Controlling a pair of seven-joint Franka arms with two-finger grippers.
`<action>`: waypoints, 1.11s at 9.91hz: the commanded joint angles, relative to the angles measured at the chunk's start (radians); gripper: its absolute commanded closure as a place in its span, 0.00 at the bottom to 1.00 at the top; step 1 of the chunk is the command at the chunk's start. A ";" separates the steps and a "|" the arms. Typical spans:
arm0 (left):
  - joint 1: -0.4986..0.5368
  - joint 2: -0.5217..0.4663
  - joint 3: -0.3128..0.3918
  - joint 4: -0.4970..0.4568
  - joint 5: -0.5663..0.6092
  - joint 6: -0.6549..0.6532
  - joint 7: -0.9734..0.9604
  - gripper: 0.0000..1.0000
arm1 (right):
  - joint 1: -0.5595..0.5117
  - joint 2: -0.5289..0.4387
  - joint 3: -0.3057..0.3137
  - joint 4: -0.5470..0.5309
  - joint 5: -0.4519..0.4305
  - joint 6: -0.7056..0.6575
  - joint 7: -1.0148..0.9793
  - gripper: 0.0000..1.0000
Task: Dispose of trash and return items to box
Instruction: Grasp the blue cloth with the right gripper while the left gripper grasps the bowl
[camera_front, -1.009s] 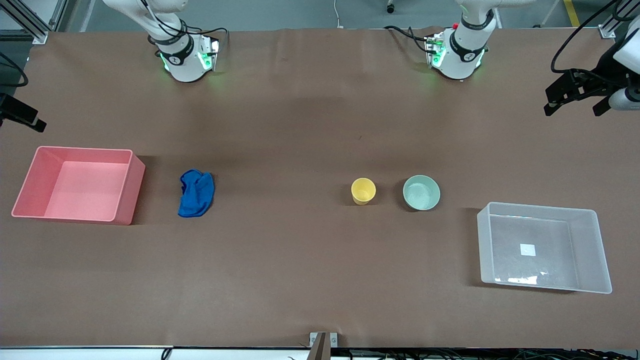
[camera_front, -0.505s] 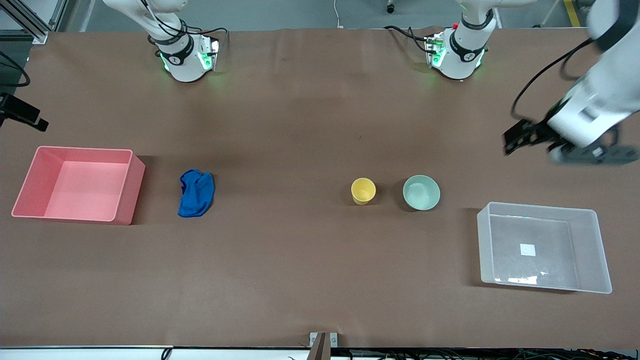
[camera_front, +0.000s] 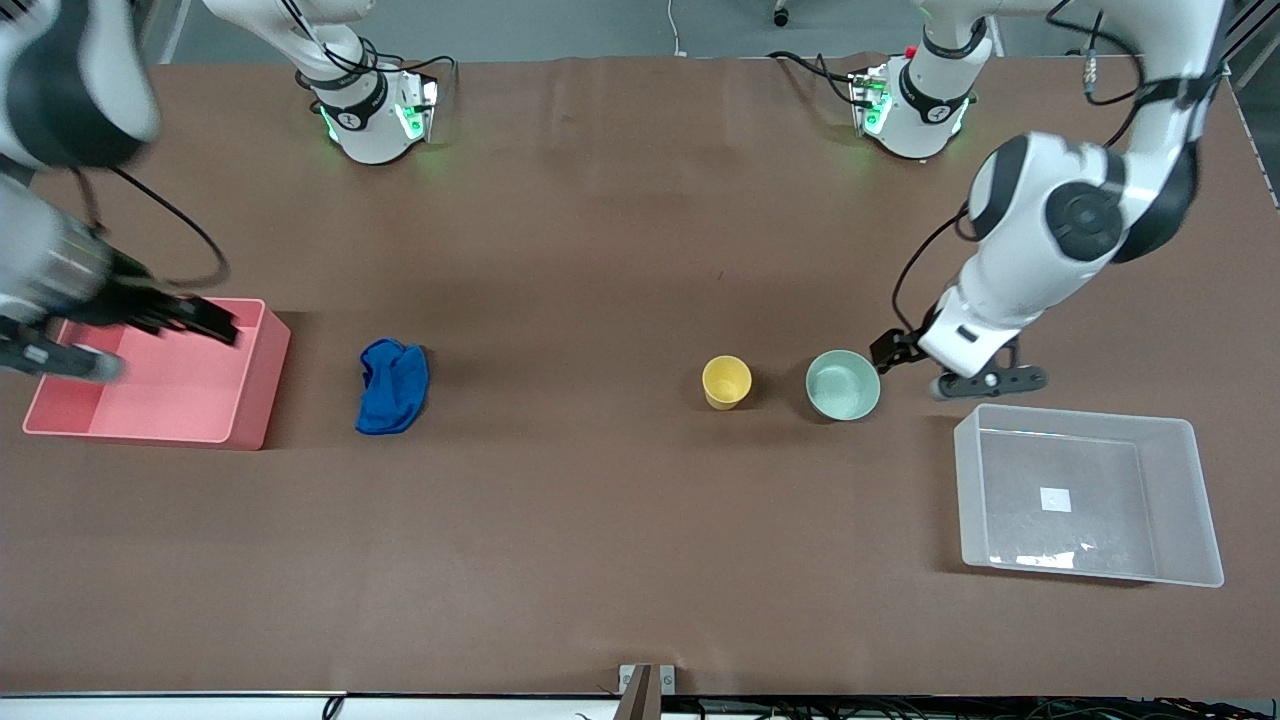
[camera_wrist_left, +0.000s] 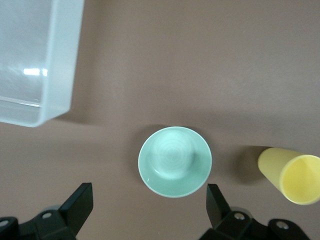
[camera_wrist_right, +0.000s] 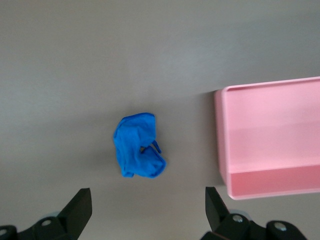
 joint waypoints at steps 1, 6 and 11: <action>0.010 0.098 -0.001 -0.082 0.068 0.148 -0.016 0.00 | -0.004 0.012 0.043 -0.227 0.000 0.224 0.023 0.00; 0.014 0.255 -0.001 -0.076 0.105 0.217 -0.016 0.38 | 0.051 0.179 0.049 -0.426 -0.005 0.639 0.023 0.00; 0.014 0.271 0.005 -0.038 0.108 0.219 -0.014 1.00 | 0.044 0.235 0.049 -0.422 -0.005 0.669 0.025 0.91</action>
